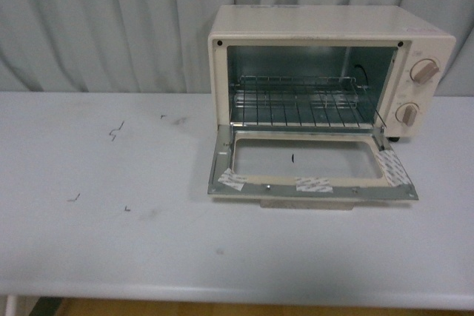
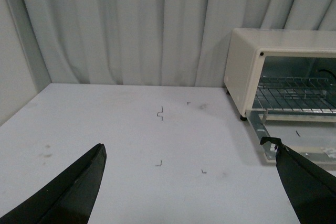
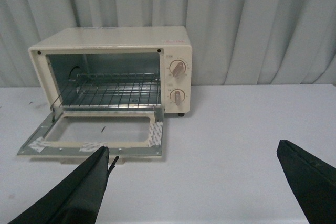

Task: Open oven

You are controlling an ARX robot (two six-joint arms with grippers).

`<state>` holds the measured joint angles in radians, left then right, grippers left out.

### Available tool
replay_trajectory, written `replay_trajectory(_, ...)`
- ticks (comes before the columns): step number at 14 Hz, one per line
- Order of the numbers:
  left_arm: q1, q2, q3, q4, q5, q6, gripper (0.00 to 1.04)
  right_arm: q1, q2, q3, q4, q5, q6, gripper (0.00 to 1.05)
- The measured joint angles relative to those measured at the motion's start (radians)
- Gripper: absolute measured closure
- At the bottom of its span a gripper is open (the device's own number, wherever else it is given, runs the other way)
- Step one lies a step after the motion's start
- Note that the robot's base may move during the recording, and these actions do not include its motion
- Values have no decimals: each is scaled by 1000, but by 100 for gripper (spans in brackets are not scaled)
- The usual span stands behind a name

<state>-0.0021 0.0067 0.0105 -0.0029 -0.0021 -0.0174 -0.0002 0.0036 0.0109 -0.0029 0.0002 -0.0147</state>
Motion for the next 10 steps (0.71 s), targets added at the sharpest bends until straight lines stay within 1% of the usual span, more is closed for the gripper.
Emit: replay_trajectory(10,0,0,0,0,2,0,7,0,-1,0,-1,0,0,6)
